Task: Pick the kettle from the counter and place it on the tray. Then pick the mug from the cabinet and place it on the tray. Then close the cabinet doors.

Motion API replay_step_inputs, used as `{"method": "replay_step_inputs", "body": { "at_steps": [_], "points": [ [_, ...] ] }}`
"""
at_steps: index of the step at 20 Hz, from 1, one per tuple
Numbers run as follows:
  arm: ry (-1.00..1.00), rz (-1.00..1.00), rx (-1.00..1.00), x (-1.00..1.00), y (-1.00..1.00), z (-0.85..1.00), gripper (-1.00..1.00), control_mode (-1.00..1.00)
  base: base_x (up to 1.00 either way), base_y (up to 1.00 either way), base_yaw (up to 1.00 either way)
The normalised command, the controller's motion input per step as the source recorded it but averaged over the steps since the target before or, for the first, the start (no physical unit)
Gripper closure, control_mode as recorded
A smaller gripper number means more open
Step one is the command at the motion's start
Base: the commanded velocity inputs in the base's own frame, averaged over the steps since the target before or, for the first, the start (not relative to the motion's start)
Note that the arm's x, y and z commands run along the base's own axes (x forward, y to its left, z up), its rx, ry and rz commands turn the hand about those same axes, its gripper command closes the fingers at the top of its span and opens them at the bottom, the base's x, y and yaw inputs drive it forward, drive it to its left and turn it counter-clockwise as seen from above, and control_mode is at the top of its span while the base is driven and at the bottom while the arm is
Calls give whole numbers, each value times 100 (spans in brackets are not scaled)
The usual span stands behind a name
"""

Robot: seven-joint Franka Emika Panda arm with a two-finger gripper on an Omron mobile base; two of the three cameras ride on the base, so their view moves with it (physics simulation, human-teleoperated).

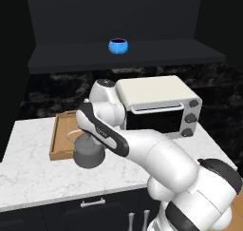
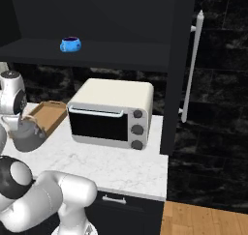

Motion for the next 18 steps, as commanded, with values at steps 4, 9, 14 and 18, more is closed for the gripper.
{"method": "replay_step_inputs", "body": {
  "at_steps": [4,9,14,18],
  "points": [
    [-4,-6,0,78,28,0,100,-100,0,0,0],
    [-5,-7,0,71,27,0,100,-100,0,0,0],
    [-7,-8,0,59,28,0,100,-100,0,0,0],
    [-10,-8,0,40,19,0,100,-100,0,0,0]
  ]
}}
